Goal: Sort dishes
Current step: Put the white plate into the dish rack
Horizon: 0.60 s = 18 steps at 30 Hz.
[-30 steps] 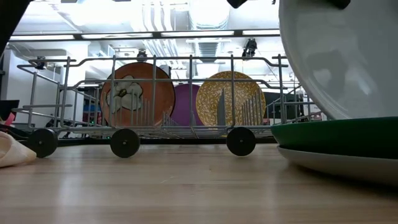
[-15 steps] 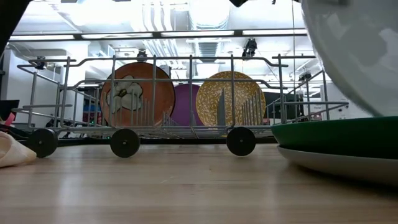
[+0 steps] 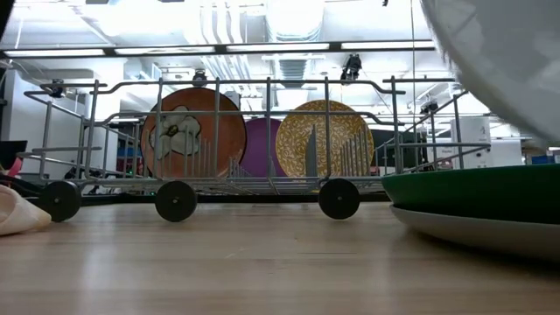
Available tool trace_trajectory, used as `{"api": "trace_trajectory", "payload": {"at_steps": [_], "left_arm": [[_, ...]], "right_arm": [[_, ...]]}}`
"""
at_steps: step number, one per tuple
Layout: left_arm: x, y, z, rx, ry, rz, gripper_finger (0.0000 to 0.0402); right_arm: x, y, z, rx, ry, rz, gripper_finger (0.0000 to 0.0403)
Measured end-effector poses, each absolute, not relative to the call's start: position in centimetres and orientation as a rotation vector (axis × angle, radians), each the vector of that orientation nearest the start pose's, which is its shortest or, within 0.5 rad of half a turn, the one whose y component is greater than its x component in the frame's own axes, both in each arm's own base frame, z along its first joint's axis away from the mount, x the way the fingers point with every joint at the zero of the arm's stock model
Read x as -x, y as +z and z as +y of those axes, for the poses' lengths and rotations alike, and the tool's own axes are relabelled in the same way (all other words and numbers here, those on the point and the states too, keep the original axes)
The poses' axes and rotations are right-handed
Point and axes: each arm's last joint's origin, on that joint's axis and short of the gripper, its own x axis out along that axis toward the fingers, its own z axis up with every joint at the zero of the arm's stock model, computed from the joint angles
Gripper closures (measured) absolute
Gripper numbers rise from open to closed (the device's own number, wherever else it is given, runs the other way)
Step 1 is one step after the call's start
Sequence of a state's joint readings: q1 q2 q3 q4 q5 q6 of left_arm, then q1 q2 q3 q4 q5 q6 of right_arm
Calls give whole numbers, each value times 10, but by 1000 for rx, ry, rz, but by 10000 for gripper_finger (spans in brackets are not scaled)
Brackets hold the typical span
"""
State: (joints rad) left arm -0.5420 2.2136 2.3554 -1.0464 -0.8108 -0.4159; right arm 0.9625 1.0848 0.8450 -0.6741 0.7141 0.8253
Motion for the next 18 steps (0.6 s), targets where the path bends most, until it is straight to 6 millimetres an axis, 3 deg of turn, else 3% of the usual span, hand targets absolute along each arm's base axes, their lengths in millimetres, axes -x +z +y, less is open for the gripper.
{"api": "trace_trajectory", "payload": {"at_steps": [4, 9, 14, 18], "left_arm": [[-375, 350, -246, -287, 535, 539, 207], [-343, 347, -274, -402, 575, 471, 207], [-322, 341, -285, -455, 573, 478, 207], [-307, 338, -284, -482, 613, 458, 207]], "right_arm": [[-132, 292, 152, -88, -97, 583, 348], [-133, 334, 144, -32, -232, 412, 349], [-144, 367, 127, 30, -350, 329, 349], [-160, 376, 105, 100, -459, 346, 349]]}}
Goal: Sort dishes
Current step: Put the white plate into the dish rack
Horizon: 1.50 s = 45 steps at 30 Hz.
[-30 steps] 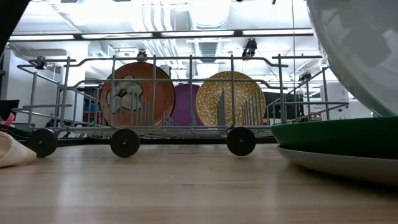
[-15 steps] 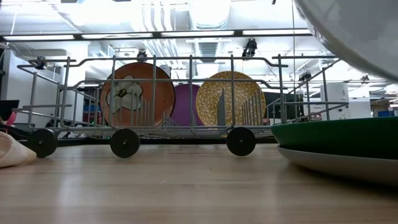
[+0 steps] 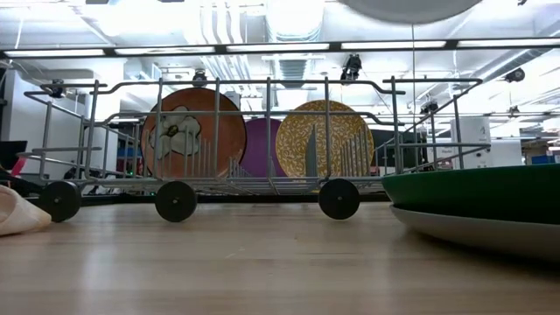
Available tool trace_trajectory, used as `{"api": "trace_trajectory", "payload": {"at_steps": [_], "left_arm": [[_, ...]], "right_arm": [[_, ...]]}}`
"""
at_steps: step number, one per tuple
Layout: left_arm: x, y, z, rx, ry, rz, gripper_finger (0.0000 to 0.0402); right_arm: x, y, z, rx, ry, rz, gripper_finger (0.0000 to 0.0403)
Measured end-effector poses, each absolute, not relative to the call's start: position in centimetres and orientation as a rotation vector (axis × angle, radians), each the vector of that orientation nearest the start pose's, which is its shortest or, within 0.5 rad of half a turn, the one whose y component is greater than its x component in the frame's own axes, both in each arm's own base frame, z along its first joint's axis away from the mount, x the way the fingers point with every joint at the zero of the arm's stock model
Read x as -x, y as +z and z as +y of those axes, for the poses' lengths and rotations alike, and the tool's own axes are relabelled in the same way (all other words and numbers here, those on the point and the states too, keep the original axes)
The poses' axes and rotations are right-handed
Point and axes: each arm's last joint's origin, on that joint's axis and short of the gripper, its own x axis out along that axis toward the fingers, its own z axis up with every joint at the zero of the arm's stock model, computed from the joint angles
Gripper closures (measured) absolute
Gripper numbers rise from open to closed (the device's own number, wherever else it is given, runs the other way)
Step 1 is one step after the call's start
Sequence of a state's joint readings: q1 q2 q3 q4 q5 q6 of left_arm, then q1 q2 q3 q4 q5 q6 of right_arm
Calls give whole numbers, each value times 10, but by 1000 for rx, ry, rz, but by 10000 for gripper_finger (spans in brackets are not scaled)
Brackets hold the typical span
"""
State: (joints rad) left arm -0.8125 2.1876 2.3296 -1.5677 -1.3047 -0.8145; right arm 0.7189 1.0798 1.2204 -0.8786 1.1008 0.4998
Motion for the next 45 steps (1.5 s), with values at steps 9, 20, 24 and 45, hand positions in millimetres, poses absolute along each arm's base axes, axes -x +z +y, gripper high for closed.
{"api": "trace_trajectory", "payload": {"at_steps": [9, 20, 24, 45], "left_arm": [[-300, 319, -291, -561, 589, 493, 207], [-300, 288, -288, -754, 579, 571, 215], [-301, 292, -287, -778, 595, 538, 222], [-302, 311, -288, -795, 603, 491, 232]], "right_arm": [[-190, 375, 49, 264, -603, 510, 349], [-217, 376, -7, 377, -485, 522, 349], [-222, 360, -22, 404, -518, 534, 349], [-228, 326, -53, 382, -415, 519, 349]]}}
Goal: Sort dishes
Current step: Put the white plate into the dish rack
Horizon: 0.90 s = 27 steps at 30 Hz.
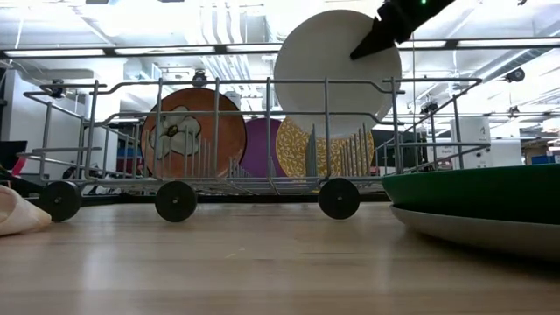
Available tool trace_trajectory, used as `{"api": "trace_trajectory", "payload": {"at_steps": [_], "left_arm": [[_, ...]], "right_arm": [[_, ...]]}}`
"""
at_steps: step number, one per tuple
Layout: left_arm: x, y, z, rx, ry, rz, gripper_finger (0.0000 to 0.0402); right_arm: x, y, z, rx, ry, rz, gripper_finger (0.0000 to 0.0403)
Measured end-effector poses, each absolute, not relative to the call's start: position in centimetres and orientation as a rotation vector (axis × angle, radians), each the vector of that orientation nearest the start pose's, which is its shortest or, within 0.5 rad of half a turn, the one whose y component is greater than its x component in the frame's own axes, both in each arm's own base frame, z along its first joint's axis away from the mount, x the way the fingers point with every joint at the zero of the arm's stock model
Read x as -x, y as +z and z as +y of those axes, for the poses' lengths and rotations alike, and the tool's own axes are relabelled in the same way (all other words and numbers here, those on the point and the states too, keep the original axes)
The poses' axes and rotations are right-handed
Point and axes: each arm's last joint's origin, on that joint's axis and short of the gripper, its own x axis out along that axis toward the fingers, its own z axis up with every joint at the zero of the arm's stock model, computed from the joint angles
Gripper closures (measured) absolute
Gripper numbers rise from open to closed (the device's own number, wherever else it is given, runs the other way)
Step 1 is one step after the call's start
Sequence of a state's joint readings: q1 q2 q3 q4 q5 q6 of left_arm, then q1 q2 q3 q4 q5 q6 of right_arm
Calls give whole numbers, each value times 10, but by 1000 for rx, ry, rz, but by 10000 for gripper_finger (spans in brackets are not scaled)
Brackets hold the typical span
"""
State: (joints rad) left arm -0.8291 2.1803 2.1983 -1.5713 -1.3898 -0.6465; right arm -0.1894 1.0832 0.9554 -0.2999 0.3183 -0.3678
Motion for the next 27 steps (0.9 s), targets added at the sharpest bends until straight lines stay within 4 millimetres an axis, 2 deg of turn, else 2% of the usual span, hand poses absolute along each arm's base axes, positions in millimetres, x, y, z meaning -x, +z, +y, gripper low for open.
{"api": "trace_trajectory", "payload": {"at_steps": [11, 27], "left_arm": [[-303, 312, -287, -858, 614, 480, 232], [-305, 313, -285, -869, 620, 479, 232]], "right_arm": [[-228, 331, -53, 387, -407, 501, 349], [-251, 299, -56, 349, -349, 620, 350]]}}
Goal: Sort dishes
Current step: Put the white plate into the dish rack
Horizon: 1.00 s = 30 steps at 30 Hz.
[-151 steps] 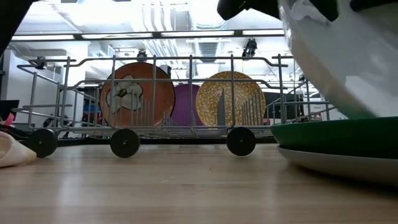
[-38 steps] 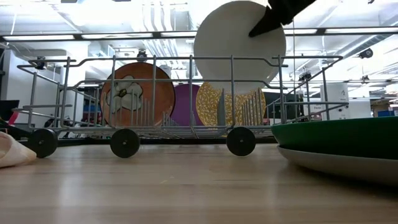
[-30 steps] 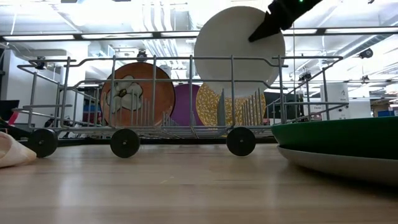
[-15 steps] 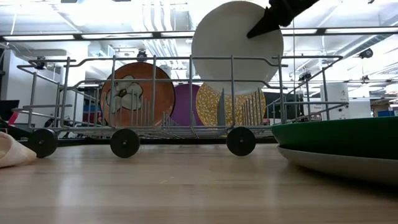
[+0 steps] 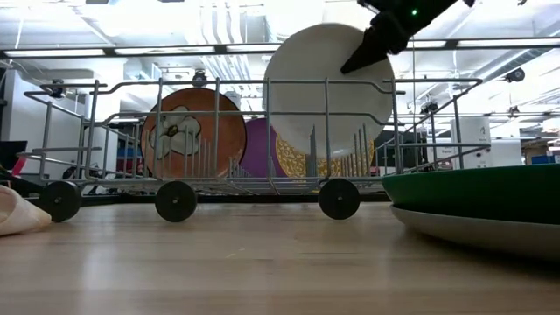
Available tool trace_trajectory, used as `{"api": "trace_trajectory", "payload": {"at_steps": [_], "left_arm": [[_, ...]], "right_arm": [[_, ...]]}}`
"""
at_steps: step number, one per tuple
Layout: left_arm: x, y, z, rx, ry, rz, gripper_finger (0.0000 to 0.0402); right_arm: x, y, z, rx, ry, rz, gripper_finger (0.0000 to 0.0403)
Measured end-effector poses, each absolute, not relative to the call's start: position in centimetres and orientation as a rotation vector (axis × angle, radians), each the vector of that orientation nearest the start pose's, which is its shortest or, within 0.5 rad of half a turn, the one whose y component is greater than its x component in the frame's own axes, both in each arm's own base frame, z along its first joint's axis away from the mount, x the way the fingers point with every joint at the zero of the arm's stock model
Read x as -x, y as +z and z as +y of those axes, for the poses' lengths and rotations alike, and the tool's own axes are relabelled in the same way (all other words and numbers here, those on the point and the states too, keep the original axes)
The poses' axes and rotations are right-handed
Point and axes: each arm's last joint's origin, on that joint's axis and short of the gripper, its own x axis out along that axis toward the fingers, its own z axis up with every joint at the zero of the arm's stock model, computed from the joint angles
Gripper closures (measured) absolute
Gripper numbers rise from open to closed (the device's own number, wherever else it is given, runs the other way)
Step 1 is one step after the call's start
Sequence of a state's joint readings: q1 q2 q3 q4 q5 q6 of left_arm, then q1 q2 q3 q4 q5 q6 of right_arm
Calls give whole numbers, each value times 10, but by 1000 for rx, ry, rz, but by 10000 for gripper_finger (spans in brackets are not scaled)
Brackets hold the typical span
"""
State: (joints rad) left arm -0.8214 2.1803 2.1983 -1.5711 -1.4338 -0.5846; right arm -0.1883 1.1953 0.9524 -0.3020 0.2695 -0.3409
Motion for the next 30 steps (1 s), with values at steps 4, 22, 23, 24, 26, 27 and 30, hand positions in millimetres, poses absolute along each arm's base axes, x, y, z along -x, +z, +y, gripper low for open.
{"api": "trace_trajectory", "payload": {"at_steps": [4, 22, 23, 24, 26, 27, 30], "left_arm": [[-305, 313, -285, -869, 620, 479, 232], [-305, 313, -285, -866, 621, 477, 232], [-305, 313, -285, -866, 621, 478, 232], [-305, 313, -285, -866, 621, 478, 232], [-305, 313, -285, -866, 621, 478, 232], [-305, 313, -285, -866, 621, 478, 232], [-305, 313, -285, -865, 620, 478, 232]], "right_arm": [[-258, 291, -57, 326, -351, 646, 350], [-275, 270, -60, 255, -355, 714, 333], [-275, 271, -60, 242, -365, 709, 319], [-276, 272, -61, 233, -373, 702, 304], [-276, 275, -61, 220, -386, 690, 279], [-275, 279, -61, 216, -390, 675, 269], [-273, 288, -60, 216, -394, 645, 249]]}}
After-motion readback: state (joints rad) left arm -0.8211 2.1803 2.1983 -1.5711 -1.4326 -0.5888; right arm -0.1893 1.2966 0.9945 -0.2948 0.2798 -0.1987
